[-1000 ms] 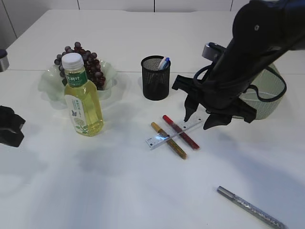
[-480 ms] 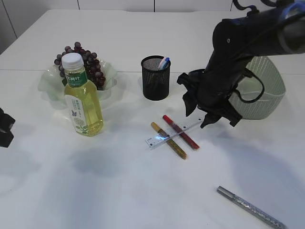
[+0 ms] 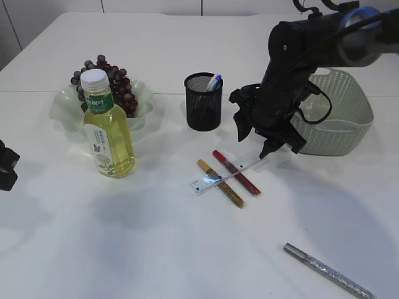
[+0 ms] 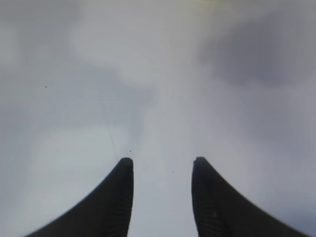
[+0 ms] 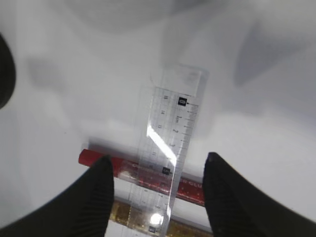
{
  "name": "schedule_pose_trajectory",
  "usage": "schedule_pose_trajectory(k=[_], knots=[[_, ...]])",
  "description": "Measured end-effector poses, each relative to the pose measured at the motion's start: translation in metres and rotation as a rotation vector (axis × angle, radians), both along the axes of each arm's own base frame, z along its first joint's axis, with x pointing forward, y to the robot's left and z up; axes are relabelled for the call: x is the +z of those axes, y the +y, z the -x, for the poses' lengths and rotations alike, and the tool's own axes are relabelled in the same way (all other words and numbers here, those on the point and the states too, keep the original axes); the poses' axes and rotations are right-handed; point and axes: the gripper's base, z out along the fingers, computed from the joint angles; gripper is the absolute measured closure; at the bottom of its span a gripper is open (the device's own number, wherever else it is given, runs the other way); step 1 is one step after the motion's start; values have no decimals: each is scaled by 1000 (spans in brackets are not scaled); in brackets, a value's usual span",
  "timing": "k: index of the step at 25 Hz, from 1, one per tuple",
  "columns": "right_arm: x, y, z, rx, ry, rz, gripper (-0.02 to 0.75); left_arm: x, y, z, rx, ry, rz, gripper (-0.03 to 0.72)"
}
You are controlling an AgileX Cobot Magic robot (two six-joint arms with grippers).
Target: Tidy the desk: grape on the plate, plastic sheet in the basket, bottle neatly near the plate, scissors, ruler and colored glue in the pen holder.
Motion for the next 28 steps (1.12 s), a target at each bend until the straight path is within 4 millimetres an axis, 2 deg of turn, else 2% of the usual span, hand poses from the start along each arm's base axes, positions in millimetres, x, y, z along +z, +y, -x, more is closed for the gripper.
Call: schedule_pose_trajectory(k=[11, 19, 28], knots=[[-23, 1, -2, -18, 94, 18, 268, 0, 0, 0, -1, -2, -2, 395], [-25, 2, -3, -49, 89, 9, 267, 0, 0, 0, -1, -2, -3, 398], [-36, 4, -8, -82, 93, -11, 267, 0, 0, 0, -2, -3, -4, 406]])
